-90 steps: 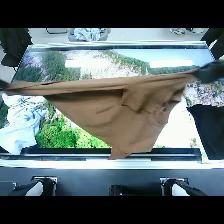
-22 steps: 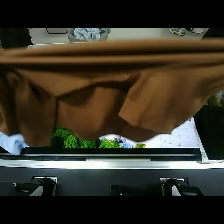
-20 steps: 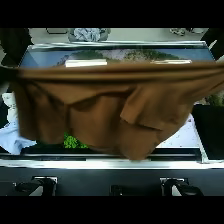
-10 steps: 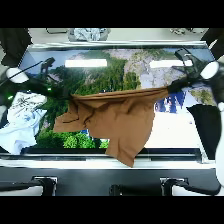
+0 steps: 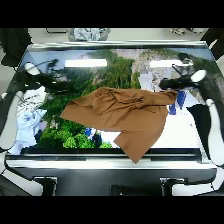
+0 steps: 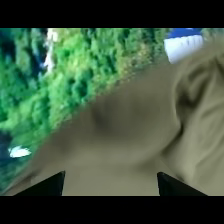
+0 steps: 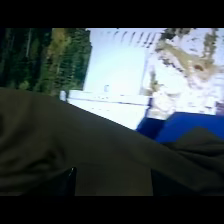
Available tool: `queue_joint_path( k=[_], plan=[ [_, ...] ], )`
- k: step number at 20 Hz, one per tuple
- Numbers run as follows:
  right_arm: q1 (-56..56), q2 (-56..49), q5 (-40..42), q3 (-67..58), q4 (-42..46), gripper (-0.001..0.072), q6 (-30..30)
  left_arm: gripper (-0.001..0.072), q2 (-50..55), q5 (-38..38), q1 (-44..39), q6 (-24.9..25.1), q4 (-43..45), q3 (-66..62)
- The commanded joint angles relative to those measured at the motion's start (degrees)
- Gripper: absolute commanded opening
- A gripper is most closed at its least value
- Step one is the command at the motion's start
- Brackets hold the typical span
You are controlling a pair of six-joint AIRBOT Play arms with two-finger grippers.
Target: Fold the shirts.
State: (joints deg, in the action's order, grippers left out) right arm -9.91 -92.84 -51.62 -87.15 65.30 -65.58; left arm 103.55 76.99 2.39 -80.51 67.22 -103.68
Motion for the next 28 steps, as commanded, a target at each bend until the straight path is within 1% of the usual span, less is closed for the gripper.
queue_joint_path(
  k=[1,2,4,5,6,7,9,11,12,18,19,20,21,22,23,24,25,28],
  plan=[
    [-5.0,4.2,-15.8,-0.4,-0.6,0.0580,5.7,0.0660,-3.0,10.1,7.1,-3.3,-0.1,-0.5],
    [-7.0,5.1,-22.3,-0.4,0.4,0.0583,6.9,0.0657,-4.9,10.6,9.3,-3.5,-0.1,2.1],
    [-9.6,5.5,-32.4,-0.4,3.3,0.0584,8.6,0.0652,-8.3,10.4,11.8,-2.8,-0.1,10.3],
    [-10.0,5.5,-36.6,-0.4,4.7,0.0584,9.9,0.0637,-9.7,9.4,12.4,-1.4,-0.1,15.6],
    [-10.1,5.6,-40.0,-0.3,6.3,0.0584,11.2,0.0637,-10.6,7.8,12.6,-0.5,-0.1,20.3],
    [-10.1,5.6,-42.0,-0.3,6.8,0.0583,11.4,0.0637,-11.0,5.4,12.5,-0.5,-0.2,24.1],
    [-10.1,5.8,-42.6,-0.3,6.7,0.0581,11.3,0.0637,-11.0,-1.2,11.9,-0.5,-1.7,29.5],
    [-10.1,5.9,-42.6,-0.3,6.8,0.0580,11.2,0.0632,-10.5,-6.6,10.8,-0.5,-3.0,31.9],
    [-10.1,5.9,-42.5,-0.3,6.9,0.0580,11.2,0.0589,-9.9,-8.0,10.2,-0.5,-3.0,31.9],
    [-10.1,5.9,-41.3,-0.2,8.3,0.0580,11.2,0.0587,-6.8,-12.4,8.0,-0.5,-5.3,31.9],
    [-10.1,6.3,-41.5,0.8,9.0,0.0580,11.2,0.0498,-6.8,-13.7,7.9,-0.9,-5.3,31.9],
    [-10.1,7.2,-41.2,3.0,9.6,0.0580,11.4,0.0353,-6.9,-15.1,7.9,-1.5,-5.3,31.9],
    [-10.1,8.8,-40.2,6.9,9.9,0.0580,12.0,0.0300,-6.8,-16.3,7.9,-2.3,-5.3,31.9],
    [-10.1,11.0,-38.3,12.0,9.9,0.0580,12.2,0.0294,-6.8,-17.1,7.9,-2.8,-5.3,31.9],
    [-10.1,13.4,-36.0,17.1,9.7,0.0581,12.2,0.0131,-6.8,-17.3,7.9,-3.1,-5.3,31.9],
    [-10.1,15.5,-33.6,22.2,8.6,0.0589,12.3,0.0032,-6.9,-17.3,7.8,-2.9,-5.3,31.9],
    [-10.1,17.3,-31.0,27.1,7.0,0.0635,12.3,0.0031,-6.9,-17.0,7.8,-2.7,-5.3,31.9],
    [-10.1,18.3,-24.8,37.3,0.7,0.0614,12.4,0.0030,-8.2,-16.5,7.9,-1.7,-5.3,31.8]
  ],
)
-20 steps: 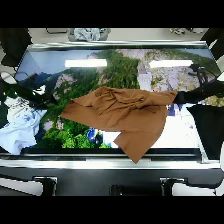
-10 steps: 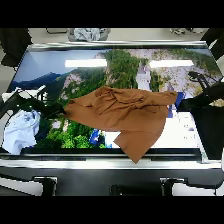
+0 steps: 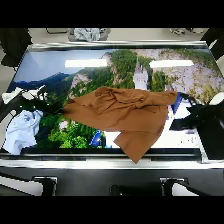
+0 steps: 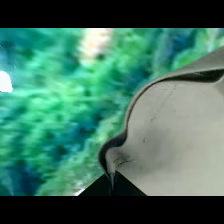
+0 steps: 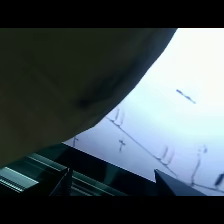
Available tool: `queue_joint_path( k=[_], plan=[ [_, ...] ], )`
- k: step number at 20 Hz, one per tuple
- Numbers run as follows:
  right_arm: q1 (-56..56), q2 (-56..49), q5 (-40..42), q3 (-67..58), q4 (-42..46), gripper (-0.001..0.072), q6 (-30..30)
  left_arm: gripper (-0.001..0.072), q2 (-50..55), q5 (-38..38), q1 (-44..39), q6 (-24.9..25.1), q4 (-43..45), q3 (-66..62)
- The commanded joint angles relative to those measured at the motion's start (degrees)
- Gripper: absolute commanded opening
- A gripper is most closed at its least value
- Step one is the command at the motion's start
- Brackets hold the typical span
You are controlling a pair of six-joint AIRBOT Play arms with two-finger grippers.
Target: Fold the shirts.
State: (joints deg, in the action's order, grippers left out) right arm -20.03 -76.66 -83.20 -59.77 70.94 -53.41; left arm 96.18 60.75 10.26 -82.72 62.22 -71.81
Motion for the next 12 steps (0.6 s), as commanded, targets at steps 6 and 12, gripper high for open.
queue_joint_path(
  k=[6,12],
  plan=[
    [0.0,2.1,19.8,17.6,-15.2,0.0538,1.8,0.0030,-4.3,1.6,0.0,2.8,-0.3,0.0],
    [0.0,0.4,22.1,19.4,-16.5,0.0280,0.5,0.0030,-5.6,2.7,0.0,2.8,-0.3,0.0]
  ],
)
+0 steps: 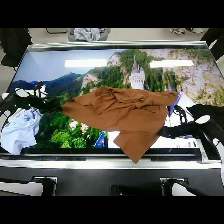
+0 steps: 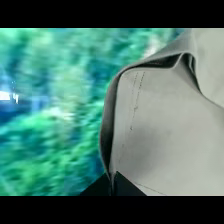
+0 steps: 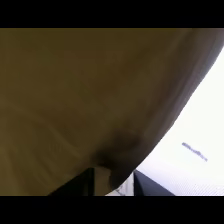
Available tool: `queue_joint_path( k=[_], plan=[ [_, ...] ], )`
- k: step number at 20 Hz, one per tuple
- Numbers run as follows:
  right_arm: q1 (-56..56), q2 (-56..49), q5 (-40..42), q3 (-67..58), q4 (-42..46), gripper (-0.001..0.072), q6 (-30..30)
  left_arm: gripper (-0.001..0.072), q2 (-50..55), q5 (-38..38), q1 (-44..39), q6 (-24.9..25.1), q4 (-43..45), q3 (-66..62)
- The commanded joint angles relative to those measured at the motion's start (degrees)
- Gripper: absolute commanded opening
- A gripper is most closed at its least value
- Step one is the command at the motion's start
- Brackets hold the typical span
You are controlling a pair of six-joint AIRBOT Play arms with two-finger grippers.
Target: Fold the shirts.
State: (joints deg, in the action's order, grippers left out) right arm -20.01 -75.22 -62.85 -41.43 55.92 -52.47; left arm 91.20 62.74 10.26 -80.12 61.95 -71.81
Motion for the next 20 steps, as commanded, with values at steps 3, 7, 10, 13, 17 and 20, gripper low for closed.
queue_joint_path(
  k=[3,7,10,13,17,20],
  plan=[
    [0.0,-0.6,0.0,-1.4,-1.7,0.0037,3.0,0.0029,-2.3,1.2,0.3,0.3,0.0,-0.5],
    [0.0,6.0,-9.3,-20.5,3.0,0.0036,8.3,0.0027,-13.2,0.0,0.4,3.2,0.1,-8.3],
    [0.0,15.2,-5.6,-45.0,7.4,0.0037,8.3,0.0026,-27.1,-6.7,0.5,-0.5,0.3,-20.3],
    [0.0,25.3,4.1,-65.6,14.8,0.0037,5.3,0.0026,-39.6,-11.5,0.7,-6.8,6.3,-32.7],
    [0.0,34.6,3.2,-71.5,20.9,0.0037,-1.7,0.0026,-51.6,-12.0,0.7,-11.3,8.3,-36.1],
    [0.0,35.7,-3.2,-71.6,21.6,0.0037,-2.2,0.0026,-55.2,-10.0,0.7,-11.8,9.9,-36.1]
  ],
)
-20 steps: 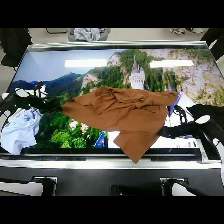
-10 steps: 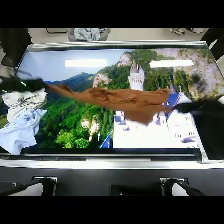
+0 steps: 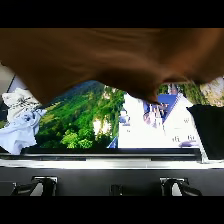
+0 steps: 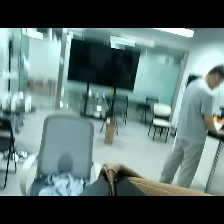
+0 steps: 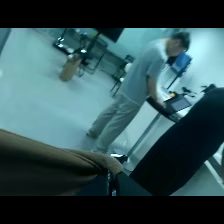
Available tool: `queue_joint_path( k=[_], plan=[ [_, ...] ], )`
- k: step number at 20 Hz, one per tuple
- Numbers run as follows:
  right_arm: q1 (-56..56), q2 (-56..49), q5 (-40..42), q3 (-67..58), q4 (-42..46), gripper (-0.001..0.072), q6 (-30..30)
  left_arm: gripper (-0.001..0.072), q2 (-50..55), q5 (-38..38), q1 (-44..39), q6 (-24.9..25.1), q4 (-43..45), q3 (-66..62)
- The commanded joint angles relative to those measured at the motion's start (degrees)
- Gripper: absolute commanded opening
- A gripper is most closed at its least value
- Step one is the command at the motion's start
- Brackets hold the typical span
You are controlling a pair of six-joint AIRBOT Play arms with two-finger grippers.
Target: Fold the shirts.
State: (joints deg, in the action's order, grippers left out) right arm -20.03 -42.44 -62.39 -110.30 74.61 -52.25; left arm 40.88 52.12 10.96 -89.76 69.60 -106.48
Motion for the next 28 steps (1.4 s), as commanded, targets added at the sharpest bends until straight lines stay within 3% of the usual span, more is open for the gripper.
queue_joint_path(
  k=[1,5,8,10,12,16,18,20,22,25,28],
  plan=[
    [0.0,2.9,-4.2,-2.7,3.3,0.0037,-2.4,0.0026,-5.2,1.4,0.0,-2.2,4.1,-1.4],
    [0.0,1.8,-7.2,-2.7,3.5,0.0037,-2.4,0.0027,-3.4,8.8,0.0,-2.2,8.0,-1.4],
    [0.0,-4.8,-20.1,-2.6,3.4,0.0037,-2.4,0.0028,2.1,17.0,0.0,0.5,9.1,0.1],
    [0.0,-13.4,-30.6,-1.9,1.7,0.0037,-2.4,0.0028,7.8,21.7,0.0,2.8,9.1,4.0],
    [0.0,-24.0,-35.7,0.4,-1.5,0.0036,-2.5,0.0028,14.4,23.0,0.0,4.3,9.1,11.3],
    [5.0,-44.0,-28.5,5.1,-4.7,0.0037,-4.6,0.0028,30.4,18.4,0.0,6.9,9.1,23.5],
    [9.6,-52.8,-20.4,5.1,-4.7,0.0037,-4.7,0.0028,39.9,16.7,-0.1,6.9,8.2,23.7],
    [12.2,-58.7,-11.5,5.1,-4.8,0.0037,-8.6,0.0029,47.9,12.8,-0.1,6.9,4.9,22.7],
    [13.1,-62.3,-3.1,5.1,-5.2,0.0037,-12.9,0.0028,53.4,9.1,-0.1,6.8,3.6,20.4],
    [13.0,-64.2,6.6,5.1,-5.4,0.0037,-13.6,0.0029,59.1,6.3,-0.1,6.8,3.2,14.7],
    [13.0,-63.9,6.8,4.2,-5.4,0.0038,-13.2,0.0029,60.6,6.5,0.0,7.2,3.2,11.0]
  ],
)
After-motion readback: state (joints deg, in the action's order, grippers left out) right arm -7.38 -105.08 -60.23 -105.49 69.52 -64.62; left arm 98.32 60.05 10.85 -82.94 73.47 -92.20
